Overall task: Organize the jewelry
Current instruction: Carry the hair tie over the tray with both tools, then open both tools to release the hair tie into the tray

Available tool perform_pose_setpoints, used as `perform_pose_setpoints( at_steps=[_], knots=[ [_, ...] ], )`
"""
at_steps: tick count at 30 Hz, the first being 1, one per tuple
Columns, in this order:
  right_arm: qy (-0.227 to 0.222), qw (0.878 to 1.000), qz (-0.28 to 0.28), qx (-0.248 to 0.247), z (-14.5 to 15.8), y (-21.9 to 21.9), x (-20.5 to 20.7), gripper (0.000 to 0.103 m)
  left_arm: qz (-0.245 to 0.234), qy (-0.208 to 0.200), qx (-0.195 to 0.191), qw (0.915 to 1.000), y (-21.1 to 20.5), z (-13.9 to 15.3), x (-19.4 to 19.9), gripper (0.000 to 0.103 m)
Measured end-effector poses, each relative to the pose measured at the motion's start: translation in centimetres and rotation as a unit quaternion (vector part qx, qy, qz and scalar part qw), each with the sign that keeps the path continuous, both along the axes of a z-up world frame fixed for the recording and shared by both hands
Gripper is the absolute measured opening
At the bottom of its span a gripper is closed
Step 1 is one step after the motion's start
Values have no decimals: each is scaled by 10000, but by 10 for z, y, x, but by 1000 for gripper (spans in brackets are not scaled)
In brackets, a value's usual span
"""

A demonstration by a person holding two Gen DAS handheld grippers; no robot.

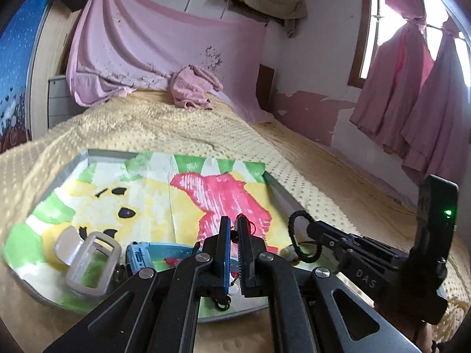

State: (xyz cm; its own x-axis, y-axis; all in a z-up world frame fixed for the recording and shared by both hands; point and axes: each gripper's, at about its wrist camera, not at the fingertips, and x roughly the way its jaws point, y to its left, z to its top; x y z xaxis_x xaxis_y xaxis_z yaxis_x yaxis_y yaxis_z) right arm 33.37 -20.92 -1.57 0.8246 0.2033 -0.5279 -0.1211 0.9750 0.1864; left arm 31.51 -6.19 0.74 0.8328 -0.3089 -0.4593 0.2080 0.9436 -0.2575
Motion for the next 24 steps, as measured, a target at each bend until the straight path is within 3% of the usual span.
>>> perform_pose_setpoints(
  at_steps=[13,24],
  knots=[
    [390,9992,69,85,-25,2,14,5,102,500,18,9987,1,-20,13,5],
    [447,9989,104,7,-30,6,16,6,117,555,30,9984,0,-25,12,5]
  ],
)
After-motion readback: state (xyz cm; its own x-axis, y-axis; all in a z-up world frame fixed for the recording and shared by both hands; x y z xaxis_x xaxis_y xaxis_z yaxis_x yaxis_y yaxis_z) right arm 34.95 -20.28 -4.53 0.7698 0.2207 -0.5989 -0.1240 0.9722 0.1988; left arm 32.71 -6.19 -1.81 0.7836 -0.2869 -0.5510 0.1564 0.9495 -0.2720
